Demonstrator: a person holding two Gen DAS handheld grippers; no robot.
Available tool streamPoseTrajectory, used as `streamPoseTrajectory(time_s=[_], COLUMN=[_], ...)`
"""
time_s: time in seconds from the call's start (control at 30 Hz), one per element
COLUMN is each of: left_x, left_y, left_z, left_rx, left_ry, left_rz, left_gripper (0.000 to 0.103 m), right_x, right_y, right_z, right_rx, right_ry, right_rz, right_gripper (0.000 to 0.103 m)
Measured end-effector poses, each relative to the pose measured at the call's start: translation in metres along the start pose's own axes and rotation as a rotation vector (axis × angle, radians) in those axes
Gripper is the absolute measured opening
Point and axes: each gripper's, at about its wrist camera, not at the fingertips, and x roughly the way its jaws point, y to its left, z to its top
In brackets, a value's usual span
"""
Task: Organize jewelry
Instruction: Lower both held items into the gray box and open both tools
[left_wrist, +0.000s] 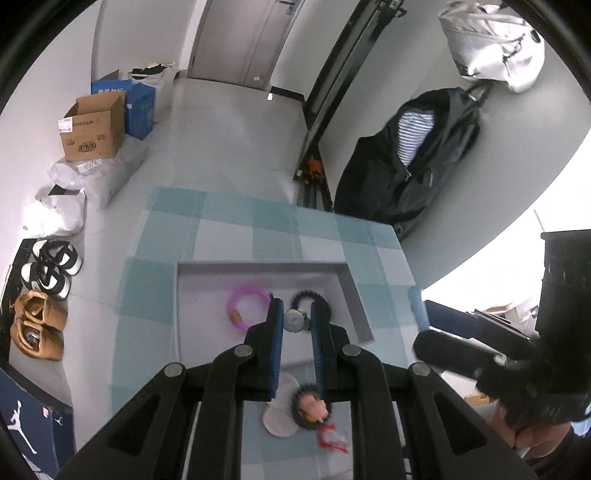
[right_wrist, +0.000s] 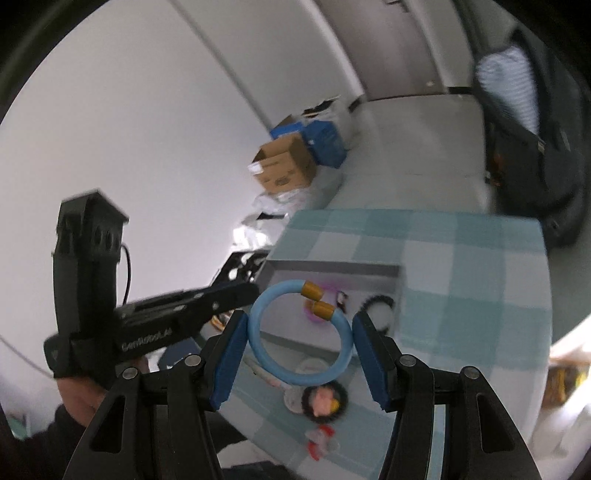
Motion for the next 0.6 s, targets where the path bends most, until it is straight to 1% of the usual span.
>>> streamPoseTrajectory(time_s=[0.13, 0.27, 0.4, 0.43, 0.53, 0.6], left_x=[0.018, 0.025, 0.039, 0.043, 0.052, 0.056], left_y=[0.01, 0.021, 0.03, 0.031, 0.03, 0.028], left_z=[0.015, 0.016, 0.017, 0.018, 0.018, 0.017], left_rx=[0.004, -0.004, -0.026, -0.03, -0.021, -0.015], left_ry=[0.018, 0.037, 0.061, 0.069, 0.09, 0.101], left_rz=[0.004, -0.006, -0.009, -0.013, -0.01, -0.024], left_gripper=[0.01, 0.01, 0.01, 0.007, 0.007, 0.007], right_x=[0.024, 0.044, 0.059, 0.062, 0.066, 0.065], right_y=[0.003, -0.002, -0.015, -0.018, -0.023, -0.025], right_z=[0.018, 0.028, 0.029, 0.03, 0.034, 0.037], right_rx=[-0.062, -0.102, -0.074, -0.067, -0.058, -0.073], right_ry=[0.053, 0.096, 0.123, 0.134, 0.157, 0.157], right_rz=[-0.013, -0.031, -0.026, -0.03, -0.035, -0.042], right_gripper=[0.057, 0.057, 0.057, 0.057, 0.057, 0.057])
